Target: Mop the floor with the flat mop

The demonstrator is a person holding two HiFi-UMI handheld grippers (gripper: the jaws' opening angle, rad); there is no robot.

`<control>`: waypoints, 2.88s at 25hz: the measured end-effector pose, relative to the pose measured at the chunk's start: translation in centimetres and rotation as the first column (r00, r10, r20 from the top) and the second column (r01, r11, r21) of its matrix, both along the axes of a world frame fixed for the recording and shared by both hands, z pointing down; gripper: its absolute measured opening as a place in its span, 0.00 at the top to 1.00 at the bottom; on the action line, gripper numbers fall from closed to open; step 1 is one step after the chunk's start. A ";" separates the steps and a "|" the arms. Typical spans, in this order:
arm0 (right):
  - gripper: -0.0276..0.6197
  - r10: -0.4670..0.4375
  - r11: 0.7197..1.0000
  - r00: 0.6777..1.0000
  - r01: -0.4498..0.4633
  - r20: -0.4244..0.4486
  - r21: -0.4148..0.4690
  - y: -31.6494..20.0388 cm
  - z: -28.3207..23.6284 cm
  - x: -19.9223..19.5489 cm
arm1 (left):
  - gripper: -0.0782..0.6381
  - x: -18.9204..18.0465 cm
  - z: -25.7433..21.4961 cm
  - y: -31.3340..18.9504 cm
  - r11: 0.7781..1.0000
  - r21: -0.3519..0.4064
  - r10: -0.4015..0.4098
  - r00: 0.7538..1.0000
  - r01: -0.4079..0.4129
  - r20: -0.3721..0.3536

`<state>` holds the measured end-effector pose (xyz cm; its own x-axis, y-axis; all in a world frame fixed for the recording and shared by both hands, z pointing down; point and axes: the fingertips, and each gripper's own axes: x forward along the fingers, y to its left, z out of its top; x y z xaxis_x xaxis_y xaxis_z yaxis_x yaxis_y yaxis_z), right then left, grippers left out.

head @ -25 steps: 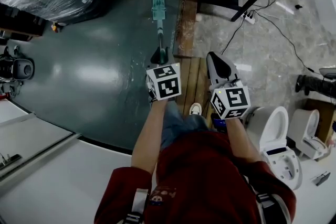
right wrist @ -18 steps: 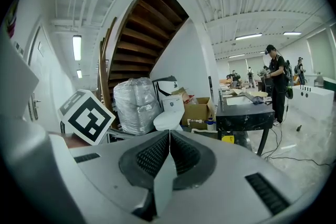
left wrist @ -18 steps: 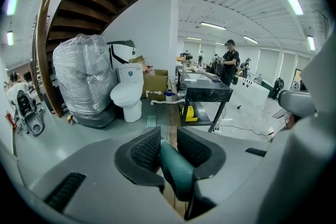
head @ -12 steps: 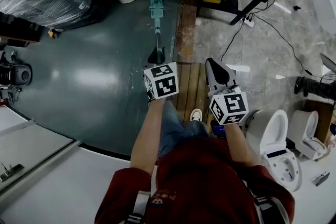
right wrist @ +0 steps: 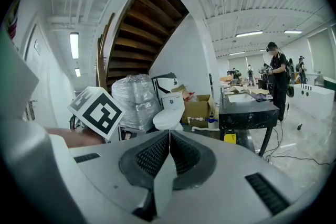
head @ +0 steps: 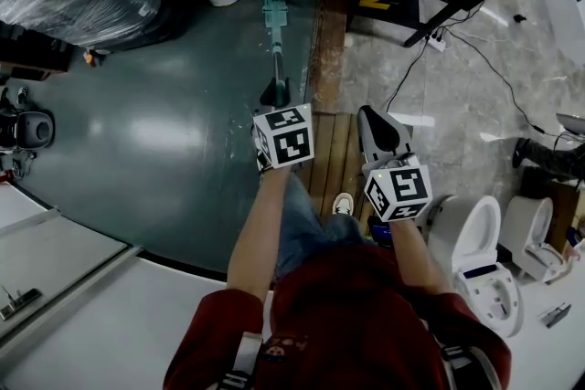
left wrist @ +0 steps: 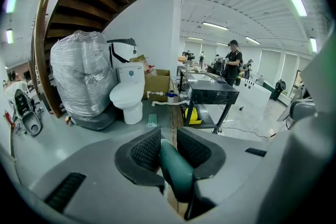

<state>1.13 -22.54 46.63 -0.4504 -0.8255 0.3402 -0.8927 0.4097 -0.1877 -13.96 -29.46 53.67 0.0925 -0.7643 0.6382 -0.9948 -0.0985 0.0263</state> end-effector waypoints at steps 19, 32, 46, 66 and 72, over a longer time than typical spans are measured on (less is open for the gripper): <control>0.93 0.002 1.000 1.000 -0.002 -0.003 0.003 1.7 -0.1 -0.3 | 0.75 -0.6 0.5 1.6 1.000 -0.013 -0.010 1.000 0.010 0.023; 0.93 -0.029 0.999 1.000 0.029 0.009 0.018 4.7 -1.3 0.0 | 0.75 0.0 -0.7 5.6 0.999 -0.015 -0.033 0.999 0.033 0.027; 0.93 -0.063 0.997 0.998 0.062 0.021 0.049 9.4 -3.6 2.8 | 0.75 2.7 -2.3 12.0 0.998 -0.026 -0.057 0.998 0.058 0.040; 0.93 -0.090 0.991 0.995 0.085 0.045 0.107 17.6 -6.7 7.0 | 0.75 6.8 -5.1 23.4 0.996 -0.016 -0.090 0.995 0.091 0.050; 0.93 -0.098 0.987 0.994 0.091 0.044 0.131 19.9 -7.6 7.3 | 0.75 7.1 -5.7 27.0 0.995 -0.013 -0.098 0.994 0.099 0.050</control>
